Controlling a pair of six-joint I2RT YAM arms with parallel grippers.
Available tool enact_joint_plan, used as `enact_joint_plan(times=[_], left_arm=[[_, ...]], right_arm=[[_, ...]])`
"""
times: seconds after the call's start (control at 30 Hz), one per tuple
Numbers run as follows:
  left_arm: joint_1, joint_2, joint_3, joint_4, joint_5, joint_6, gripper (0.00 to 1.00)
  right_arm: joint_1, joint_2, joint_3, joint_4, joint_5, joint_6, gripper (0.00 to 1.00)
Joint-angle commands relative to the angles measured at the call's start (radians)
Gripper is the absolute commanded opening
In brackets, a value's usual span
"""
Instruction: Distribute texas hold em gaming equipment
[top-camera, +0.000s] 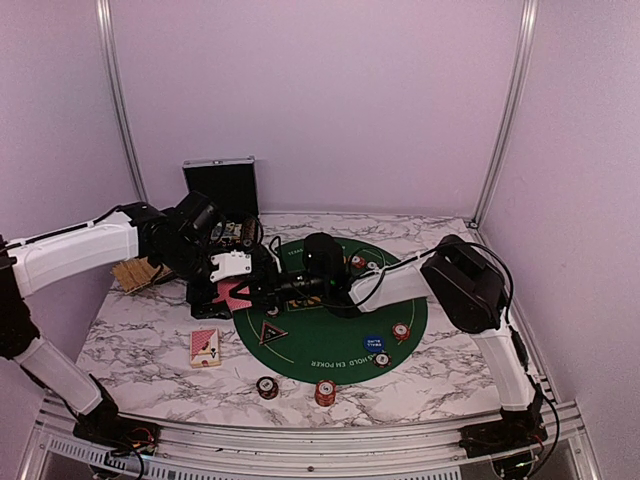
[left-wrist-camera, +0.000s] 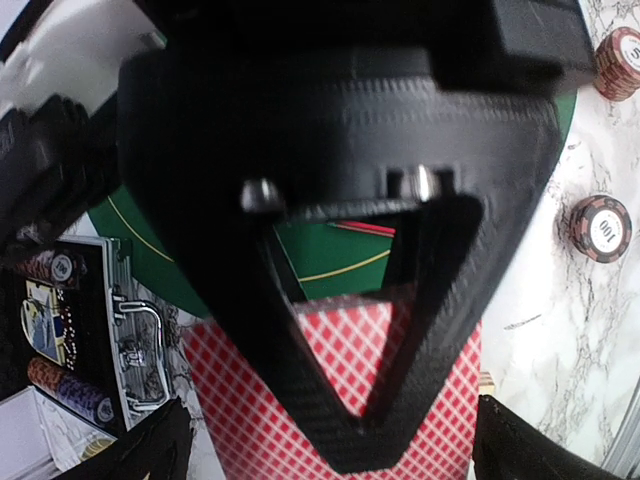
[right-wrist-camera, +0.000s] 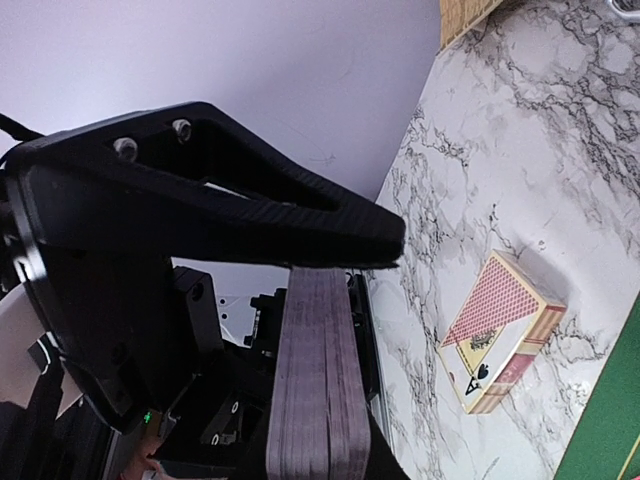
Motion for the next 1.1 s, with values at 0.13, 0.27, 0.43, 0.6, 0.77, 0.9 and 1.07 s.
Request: enact_joint_plan(times=[0.13,0.27,0.43,0.6,0.77,0.9,1.07], left_arm=[[-0.030,0.050,0.045,-0.061,-0.031,0.077,0.99],[-0.032,0.064,0.043,-0.057,-0.060,0.091,0.99],[-0.032,0.068,0.037,-0.026,-0.070,0.107,0.99],[-0.030,0.058,0.021,0.024,-0.082,0.099,0.99],[-0.028,0.047,0.006,0.041,-0.058,0.085,0.97],[-0.028,0.041,-0.009,0.050,-0.053,0.083,0.91],[-0.021,0.025,-0.019,0.089,-0.062,0.085,0.80]], right_arm=[[0.007,-0.041,0.014,0.003,0.007,-0.009,0.00],[0.008,-0.040,0.013,0.003,0.011,0.007,0.00],[0.005,-0.034,0.003,0.037,0.009,0.049,0.00],[-0.002,-0.040,-0.023,0.089,0.007,0.097,0.00],[-0.007,-0.044,-0.038,0.141,-0.001,0.138,0.00],[-0.006,-0.049,-0.040,0.150,-0.001,0.149,0.00],[-0.007,-0.055,-0.052,0.135,0.003,0.147,0.00]])
